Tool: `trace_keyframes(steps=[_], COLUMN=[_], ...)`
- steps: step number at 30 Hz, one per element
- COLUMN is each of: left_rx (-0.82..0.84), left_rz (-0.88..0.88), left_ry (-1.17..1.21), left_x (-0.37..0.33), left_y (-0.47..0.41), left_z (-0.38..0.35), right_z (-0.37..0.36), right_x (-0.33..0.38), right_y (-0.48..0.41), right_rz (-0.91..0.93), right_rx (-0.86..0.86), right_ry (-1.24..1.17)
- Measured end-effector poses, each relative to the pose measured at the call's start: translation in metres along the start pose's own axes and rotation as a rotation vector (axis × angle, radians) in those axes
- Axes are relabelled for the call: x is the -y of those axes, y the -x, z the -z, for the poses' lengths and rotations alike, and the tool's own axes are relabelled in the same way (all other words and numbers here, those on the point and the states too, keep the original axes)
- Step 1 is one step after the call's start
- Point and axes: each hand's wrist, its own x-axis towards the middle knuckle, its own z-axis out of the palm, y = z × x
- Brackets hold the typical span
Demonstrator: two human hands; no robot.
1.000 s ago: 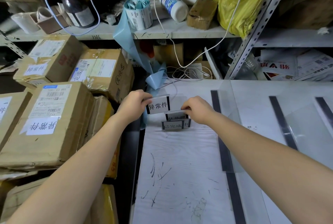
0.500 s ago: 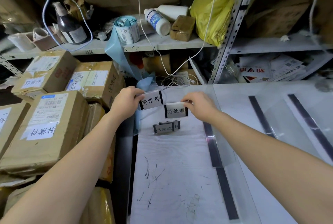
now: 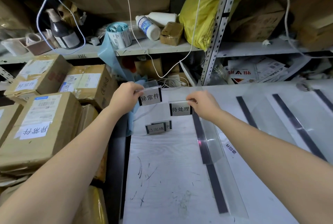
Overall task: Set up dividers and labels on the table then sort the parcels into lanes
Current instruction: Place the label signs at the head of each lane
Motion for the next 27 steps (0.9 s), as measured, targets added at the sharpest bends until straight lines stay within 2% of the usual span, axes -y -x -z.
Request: trace_keyframes(steps=[8, 15, 20, 27], left_rx=[0.03, 0.069, 0.071, 0.095], left_rz=[0.049, 0.025, 0.02, 0.025], left_ry=[-0.01, -0.002, 0.043, 0.065], left_x=[0.018, 0.03, 0.031, 0.023], left_y=[-0.006, -0.011, -0.016, -0.018], left_z=[-0.021, -0.038, -0.048, -0.056], right_z=[-0.033, -0.055, -0.074, -0.086], right_x=[-0.009, -0.008, -0.017, -0.029], right_y=[-0.012, -0.016, -0.013, -0.009], right_rz=[-0.063, -0.14, -0.18, -0.163], right_rx=[0.108, 0.222, 0.295, 0.278], right_ry=[0.047, 0.211, 0.197, 0.178])
